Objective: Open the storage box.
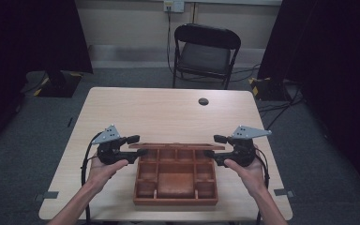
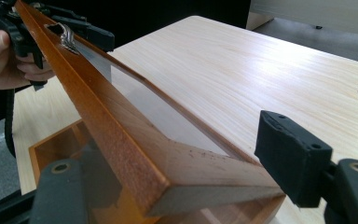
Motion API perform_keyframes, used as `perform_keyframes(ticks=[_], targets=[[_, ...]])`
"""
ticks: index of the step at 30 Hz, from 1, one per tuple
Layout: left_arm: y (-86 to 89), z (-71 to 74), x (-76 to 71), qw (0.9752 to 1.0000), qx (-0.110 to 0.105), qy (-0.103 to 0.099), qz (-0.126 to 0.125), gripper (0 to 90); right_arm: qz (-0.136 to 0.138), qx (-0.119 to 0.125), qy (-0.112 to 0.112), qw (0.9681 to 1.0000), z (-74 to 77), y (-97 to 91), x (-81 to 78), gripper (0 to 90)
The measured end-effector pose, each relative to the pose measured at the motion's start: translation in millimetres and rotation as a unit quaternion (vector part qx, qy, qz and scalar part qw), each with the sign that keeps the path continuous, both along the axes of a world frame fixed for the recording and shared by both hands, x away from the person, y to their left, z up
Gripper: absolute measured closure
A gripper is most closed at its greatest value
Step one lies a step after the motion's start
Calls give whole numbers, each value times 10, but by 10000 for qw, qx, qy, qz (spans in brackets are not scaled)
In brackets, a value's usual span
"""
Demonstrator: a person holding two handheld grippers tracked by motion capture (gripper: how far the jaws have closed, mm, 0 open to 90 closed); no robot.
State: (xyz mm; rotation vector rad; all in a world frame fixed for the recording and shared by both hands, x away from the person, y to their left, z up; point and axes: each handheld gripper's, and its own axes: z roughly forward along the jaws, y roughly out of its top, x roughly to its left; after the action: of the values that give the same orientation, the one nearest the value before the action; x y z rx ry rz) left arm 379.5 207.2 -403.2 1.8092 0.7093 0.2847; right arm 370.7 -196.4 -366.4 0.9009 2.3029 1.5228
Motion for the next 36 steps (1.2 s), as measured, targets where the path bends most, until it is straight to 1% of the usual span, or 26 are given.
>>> perform_keyframes(ticks=[2, 3, 4, 5, 8, 9, 11, 12, 14, 15, 20, 21, 22, 23, 25, 26, 27, 30, 31, 33, 34, 36], targets=[[-14, 15, 11, 10000, 0, -18, -5, 364, -21, 35, -6, 10000, 1, 13, 23, 281], [-16, 27, 17, 10000, 46, -60, 4, 374, -27, 56, -5, 10000, 4, 18, 32, 282], [-27, 32, 21, 10000, 20, -56, 14, 379, -35, 66, -11, 10000, 6, 21, 41, 284], [-31, 39, 31, 10000, 62, -74, 10, 388, -28, 71, -18, 10000, 8, 21, 55, 286], [-50, 49, 52, 10000, 49, -62, 17, 412, -38, 105, -15, 9999, 14, 28, 79, 289], [-62, 49, 74, 10000, 30, -86, 40, 425, -62, 127, -21, 9999, 22, 34, 107, 295], [-70, 37, 94, 9999, 49, -76, 46, 440, -72, 151, -25, 9999, 29, 37, 136, 296], [-76, 29, 104, 10000, 5, -35, 53, 442, -66, 167, -11, 9998, 31, 38, 149, 295], [-70, 24, 118, 10000, 18, -36, 47, 441, -57, 180, -8, 9998, 28, 39, 161, 294], [-73, 14, 132, 10000, -34, -1, 65, 442, -94, 180, 8, 9998, 15, 38, 183, 293], [-67, 7, 160, 10000, -10, -10, 76, 447, -143, 233, 71, 9996, -36, 28, 230, 279], [-69, 3, 166, 10000, -24, 27, 73, 447, -162, 221, 96, 9996, -53, 27, 245, 259], [-70, -1, 174, 10000, -7, 22, 83, 447, -189, 224, 133, 9995, -74, 27, 262, 251], [-79, -8, 192, 9999, 55, 84, 91, 446, -227, 195, 158, 9994, -103, 24, 282, 251], [-89, -15, 214, 9999, 43, 110, 87, 430, -231, 174, 201, 9994, -134, 24, 310, 251], [-88, -10, 225, 9999, 88, 76, 88, 431, -223, 149, 210, 9994, -147, 27, 322, 252], [-94, -5, 230, 9998, 96, 104, 112, 433, -252, 116, 219, 9994, -160, 29, 334, 252], [-106, 7, 257, 9998, 53, 103, 157, 443, -271, 91, 257, 9993, -202, 31, 372, 252], [-102, 14, 269, 9998, 113, 77, 173, 444, -284, 100, 271, 9992, -215, 30, 382, 254], [-105, 17, 280, 9998, 79, 68, 165, 446, -284, 94, 283, 9992, -229, 29, 393, 254], [-112, 18, 289, 9997, 28, 115, 199, 449, -273, 71, 309, 9991, -249, 36, 417, 257], [-109, 19, 294, 9997, 37, 114, 191, 450, -286, 64, 302, 9991, -260, 44, 436, 263]])
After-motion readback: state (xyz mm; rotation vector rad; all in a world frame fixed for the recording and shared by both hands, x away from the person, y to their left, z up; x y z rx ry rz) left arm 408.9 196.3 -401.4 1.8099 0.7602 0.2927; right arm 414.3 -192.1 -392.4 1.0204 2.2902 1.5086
